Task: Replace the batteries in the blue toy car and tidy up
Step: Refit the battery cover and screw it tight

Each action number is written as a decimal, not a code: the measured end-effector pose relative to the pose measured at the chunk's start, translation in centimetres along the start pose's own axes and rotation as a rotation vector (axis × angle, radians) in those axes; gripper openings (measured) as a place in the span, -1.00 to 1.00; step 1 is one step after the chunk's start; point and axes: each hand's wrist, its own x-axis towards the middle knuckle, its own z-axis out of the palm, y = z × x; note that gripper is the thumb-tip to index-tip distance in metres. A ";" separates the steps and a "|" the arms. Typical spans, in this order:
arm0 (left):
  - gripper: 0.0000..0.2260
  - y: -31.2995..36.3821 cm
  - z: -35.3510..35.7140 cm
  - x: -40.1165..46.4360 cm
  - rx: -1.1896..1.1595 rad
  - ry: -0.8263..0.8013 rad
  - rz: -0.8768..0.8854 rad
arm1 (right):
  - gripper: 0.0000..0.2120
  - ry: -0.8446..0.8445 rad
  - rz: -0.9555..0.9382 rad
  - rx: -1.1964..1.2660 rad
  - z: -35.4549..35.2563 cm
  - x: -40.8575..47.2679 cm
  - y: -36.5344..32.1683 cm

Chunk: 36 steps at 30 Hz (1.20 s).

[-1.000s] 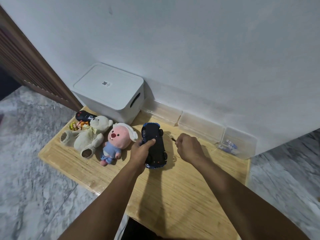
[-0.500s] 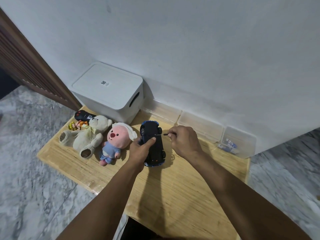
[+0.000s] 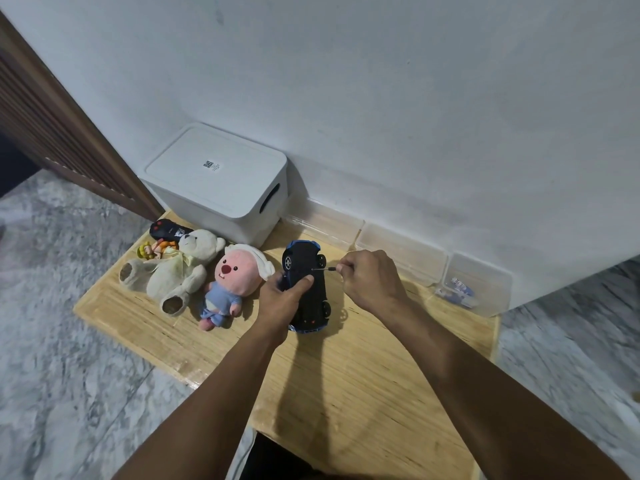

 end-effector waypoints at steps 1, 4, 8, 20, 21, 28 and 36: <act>-0.80 -0.1 0.0 0.0 0.005 0.002 0.007 | -0.80 0.010 -0.002 -0.009 0.0 0.0 -0.1; -0.77 -0.2 0.0 0.1 0.033 0.004 0.023 | -0.73 0.027 -0.006 -0.052 -0.1 0.2 -0.3; -0.78 -0.2 0.2 0.1 0.044 0.003 0.039 | -0.59 -0.007 0.017 -0.105 0.0 0.4 -0.4; -0.77 -0.4 0.3 0.0 0.045 0.030 0.030 | -0.72 -0.023 -0.076 -0.199 0.0 -0.3 -0.5; -0.77 -0.4 0.3 0.0 0.050 0.035 0.028 | -0.66 -0.032 -0.079 -0.235 0.0 -0.4 -0.6; -0.86 -0.5 -0.2 -0.1 0.016 0.027 -0.008 | -0.54 -0.126 0.146 -0.068 -0.1 0.5 0.9; -0.88 0.1 -0.5 0.3 -0.136 0.035 -0.178 | -0.79 -0.029 0.265 0.045 3.7 -0.3 4.6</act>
